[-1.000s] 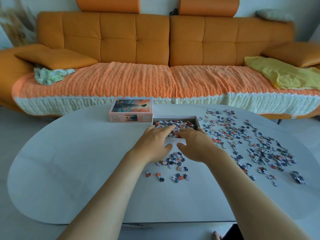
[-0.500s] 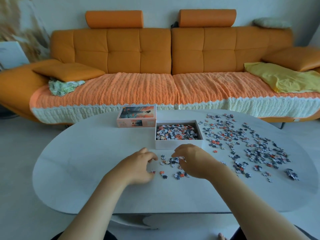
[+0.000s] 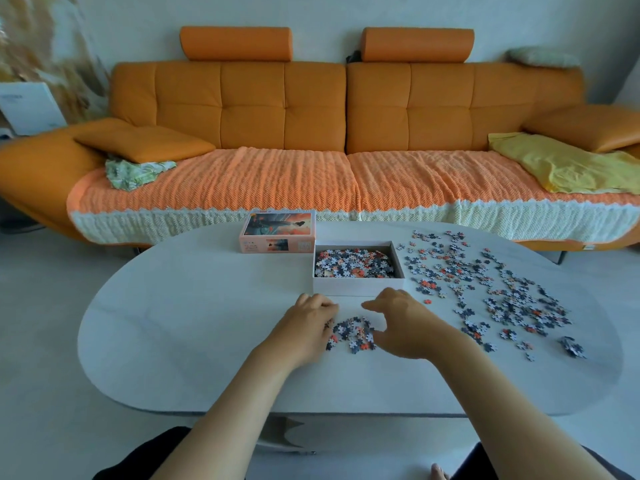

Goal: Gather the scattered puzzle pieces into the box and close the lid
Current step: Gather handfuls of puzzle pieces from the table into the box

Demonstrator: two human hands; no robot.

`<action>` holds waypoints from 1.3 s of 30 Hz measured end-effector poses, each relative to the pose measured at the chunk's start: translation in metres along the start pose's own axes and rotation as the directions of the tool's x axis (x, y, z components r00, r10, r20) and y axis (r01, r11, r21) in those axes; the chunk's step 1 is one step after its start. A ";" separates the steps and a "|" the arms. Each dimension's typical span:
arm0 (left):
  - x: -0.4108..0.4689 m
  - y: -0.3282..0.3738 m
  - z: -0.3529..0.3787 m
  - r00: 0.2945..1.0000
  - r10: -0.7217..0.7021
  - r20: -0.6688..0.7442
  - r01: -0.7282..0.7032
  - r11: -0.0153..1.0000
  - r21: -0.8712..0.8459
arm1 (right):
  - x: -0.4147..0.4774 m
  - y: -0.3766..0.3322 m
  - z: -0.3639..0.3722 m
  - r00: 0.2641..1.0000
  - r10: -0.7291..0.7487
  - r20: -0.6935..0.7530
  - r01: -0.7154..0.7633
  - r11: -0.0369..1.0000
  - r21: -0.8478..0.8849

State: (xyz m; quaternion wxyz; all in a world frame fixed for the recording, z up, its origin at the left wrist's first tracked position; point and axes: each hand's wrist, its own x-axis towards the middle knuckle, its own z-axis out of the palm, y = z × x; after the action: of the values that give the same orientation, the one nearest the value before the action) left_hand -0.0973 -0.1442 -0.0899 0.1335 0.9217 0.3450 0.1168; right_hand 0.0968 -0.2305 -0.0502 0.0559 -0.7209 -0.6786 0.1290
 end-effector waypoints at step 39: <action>0.018 0.014 -0.014 0.970 -0.109 0.217 0.149 0.973 -0.177 | 0.027 -0.023 0.001 0.993 0.056 0.102 -0.072 0.984 0.165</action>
State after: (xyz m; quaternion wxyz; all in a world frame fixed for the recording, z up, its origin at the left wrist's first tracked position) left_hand -0.0802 -0.1400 -0.0701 0.2640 0.8871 0.3759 0.0448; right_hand 0.0752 -0.2020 -0.0482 0.0793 -0.7279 -0.6437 0.2224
